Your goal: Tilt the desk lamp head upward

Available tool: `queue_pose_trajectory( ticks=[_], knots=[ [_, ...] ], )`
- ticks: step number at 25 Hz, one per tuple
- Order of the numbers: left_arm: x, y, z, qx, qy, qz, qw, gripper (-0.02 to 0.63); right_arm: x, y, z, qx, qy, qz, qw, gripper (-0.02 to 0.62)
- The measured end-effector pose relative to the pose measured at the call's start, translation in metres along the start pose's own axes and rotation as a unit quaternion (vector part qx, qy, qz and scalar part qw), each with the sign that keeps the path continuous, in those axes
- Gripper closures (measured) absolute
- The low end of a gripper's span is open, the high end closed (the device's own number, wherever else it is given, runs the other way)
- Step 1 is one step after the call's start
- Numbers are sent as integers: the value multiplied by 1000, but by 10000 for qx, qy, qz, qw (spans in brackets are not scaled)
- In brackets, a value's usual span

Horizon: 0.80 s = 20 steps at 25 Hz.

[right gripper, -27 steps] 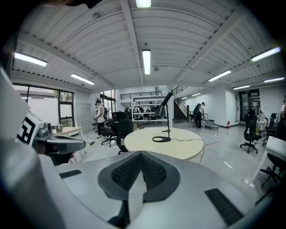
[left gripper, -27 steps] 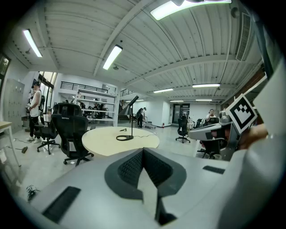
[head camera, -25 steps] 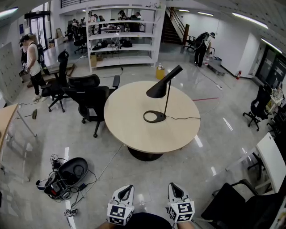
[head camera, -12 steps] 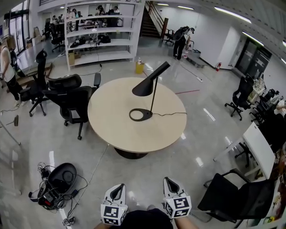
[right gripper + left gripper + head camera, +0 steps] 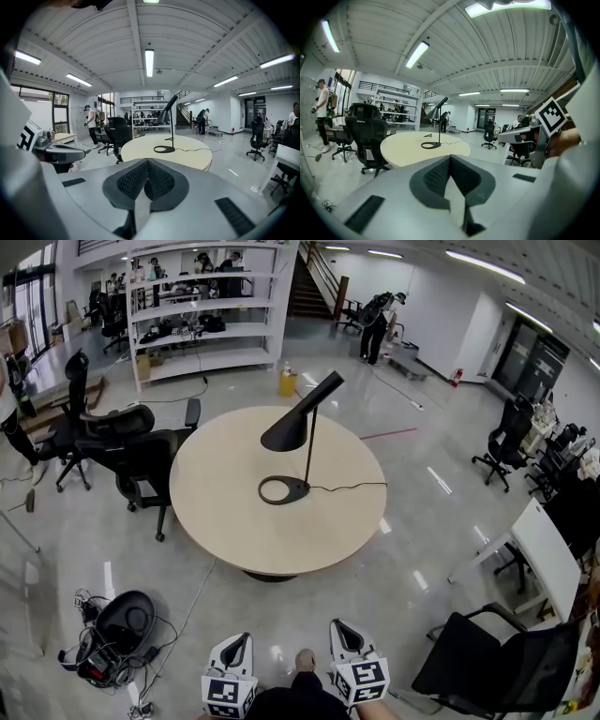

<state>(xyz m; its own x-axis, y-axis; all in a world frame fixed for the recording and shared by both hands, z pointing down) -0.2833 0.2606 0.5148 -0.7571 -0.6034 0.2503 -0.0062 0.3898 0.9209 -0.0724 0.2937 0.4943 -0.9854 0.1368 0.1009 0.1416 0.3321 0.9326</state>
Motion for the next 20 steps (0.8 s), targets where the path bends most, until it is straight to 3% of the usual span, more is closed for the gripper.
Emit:
queue_pose_trajectory(
  ticks=[13,20],
  knots=[
    [-84,-54,-170,-52,-416,-302,9987,560,-181,-5,-71,-449,-400,-100,9981,580],
    [-122,-63,-222,7,-521,-386,9979,560,-244,-8,-88,-598,-559,-80,9966,580]
  ],
)
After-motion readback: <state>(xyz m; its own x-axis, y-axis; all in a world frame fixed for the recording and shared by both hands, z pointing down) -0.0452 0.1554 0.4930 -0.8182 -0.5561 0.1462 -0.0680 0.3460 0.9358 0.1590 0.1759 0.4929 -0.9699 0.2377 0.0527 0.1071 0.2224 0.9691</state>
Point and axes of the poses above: the fingertips, and each gripper's own axes: z backward along the fingers, x to its left, y out of its underside, the point moved 4 cm from there along z, backward along the fingers, and after that the axes turned 7 degrees about z, right-handed, at the moved point
